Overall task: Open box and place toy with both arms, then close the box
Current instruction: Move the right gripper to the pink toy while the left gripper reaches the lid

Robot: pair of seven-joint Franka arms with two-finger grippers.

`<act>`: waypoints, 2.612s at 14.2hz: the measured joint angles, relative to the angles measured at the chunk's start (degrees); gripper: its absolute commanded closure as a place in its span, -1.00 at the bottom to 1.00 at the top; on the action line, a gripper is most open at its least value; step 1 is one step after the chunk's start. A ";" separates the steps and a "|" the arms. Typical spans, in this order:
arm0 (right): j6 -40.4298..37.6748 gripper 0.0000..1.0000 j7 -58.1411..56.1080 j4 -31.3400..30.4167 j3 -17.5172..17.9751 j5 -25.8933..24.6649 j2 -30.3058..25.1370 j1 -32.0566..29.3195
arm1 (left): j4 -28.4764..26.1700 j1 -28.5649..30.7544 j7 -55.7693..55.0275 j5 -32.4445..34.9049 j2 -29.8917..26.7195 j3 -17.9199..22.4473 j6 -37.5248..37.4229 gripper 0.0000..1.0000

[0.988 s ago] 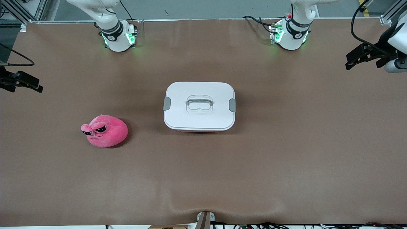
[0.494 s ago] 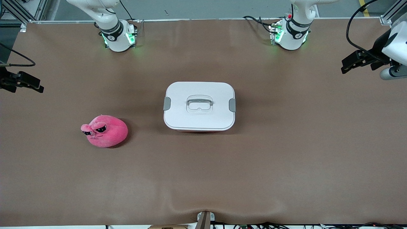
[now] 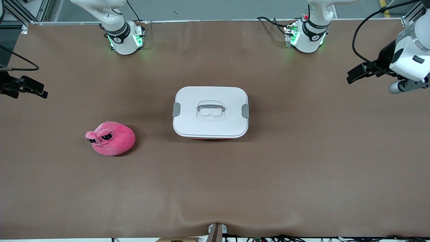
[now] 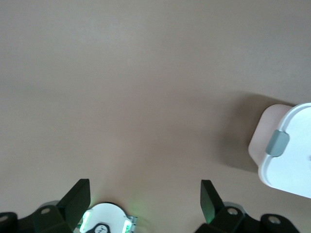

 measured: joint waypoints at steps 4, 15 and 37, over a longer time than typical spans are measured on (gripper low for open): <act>4.27 -1.00 0.28 -0.56 0.16 -0.02 4.36 3.62 | -1.28 -1.94 -4.81 -0.24 1.08 -1.24 0.63 -1.00; 18.76 -1.00 0.17 -5.52 0.21 -0.02 16.38 7.10 | -2.86 -2.77 -34.94 -0.24 6.26 -14.08 8.42 -1.00; 23.45 -0.21 0.28 -11.93 0.17 0.01 16.50 9.01 | -5.57 -18.85 -104.20 8.41 15.59 -17.42 28.84 -1.00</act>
